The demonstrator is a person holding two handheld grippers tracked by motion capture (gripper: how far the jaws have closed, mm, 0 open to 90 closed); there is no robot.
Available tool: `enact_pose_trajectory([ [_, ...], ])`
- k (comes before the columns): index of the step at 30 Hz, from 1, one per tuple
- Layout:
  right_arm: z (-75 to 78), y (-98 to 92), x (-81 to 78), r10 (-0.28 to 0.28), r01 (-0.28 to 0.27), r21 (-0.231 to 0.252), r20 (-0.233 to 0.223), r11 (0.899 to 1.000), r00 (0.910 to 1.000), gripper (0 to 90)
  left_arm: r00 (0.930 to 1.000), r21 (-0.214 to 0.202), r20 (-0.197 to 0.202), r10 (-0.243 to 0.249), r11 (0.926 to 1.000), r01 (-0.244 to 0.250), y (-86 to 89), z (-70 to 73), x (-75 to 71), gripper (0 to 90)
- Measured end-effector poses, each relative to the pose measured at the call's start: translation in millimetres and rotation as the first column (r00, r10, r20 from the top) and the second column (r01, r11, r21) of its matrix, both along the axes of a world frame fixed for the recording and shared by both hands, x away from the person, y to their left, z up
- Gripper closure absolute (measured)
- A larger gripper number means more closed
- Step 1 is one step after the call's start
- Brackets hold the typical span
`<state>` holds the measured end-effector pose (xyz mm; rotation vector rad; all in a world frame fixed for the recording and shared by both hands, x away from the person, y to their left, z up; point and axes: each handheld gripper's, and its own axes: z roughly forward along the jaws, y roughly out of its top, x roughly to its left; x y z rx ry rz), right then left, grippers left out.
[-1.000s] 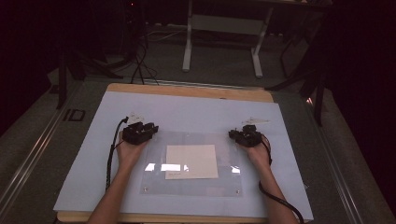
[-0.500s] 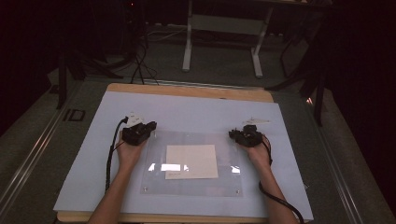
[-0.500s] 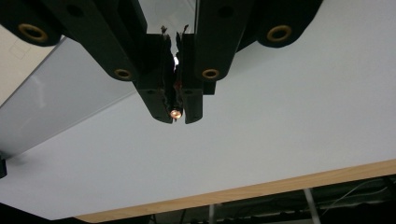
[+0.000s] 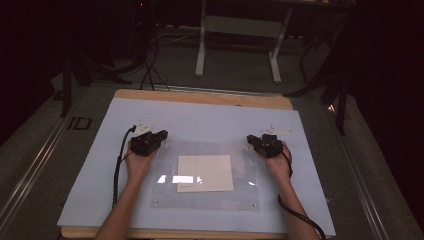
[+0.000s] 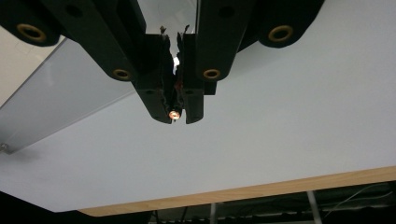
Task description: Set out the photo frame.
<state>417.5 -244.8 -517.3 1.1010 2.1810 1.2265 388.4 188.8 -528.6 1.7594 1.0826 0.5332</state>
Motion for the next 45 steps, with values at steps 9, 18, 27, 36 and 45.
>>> enact_pose_trajectory([
  [9,-0.9,-3.4,-0.2,0.0,0.001,0.038,-0.017,0.999,0.9999,84.5,0.9999,0.004,-0.011,0.009,1.0,-0.009,-0.8,1.0,0.6,84.6],
  [18,1.6,-5.4,5.7,-0.012,0.02,0.082,-0.098,0.996,0.9951,83.8,0.998,-0.033,-0.062,-0.014,0.9994,0.012,4.0,2.3,6.7,84.3],
  [27,2.6,-7.9,17.5,-0.011,0.034,0.127,-0.176,0.991,0.9843,83.8,0.9908,-0.1,-0.132,-0.029,0.9949,0.016,9.0,1.2,20.3,84.2],
  [36,4.0,-8.7,44.3,0.003,0.039,0.159,-0.257,0.987,0.9664,85.5,0.9716,-0.164,-0.235,-0.03,0.9864,-0.009,11.8,2.4,45.3,85.9],
  [45,-0.4,-7.4,60.9,-0.021,0.08,0.18,-0.306,0.98,0.9517,83.6,0.958,-0.205,-0.286,-0.011,0.9774,-0.05,11.6,-2.3,59.6,85.4],
])
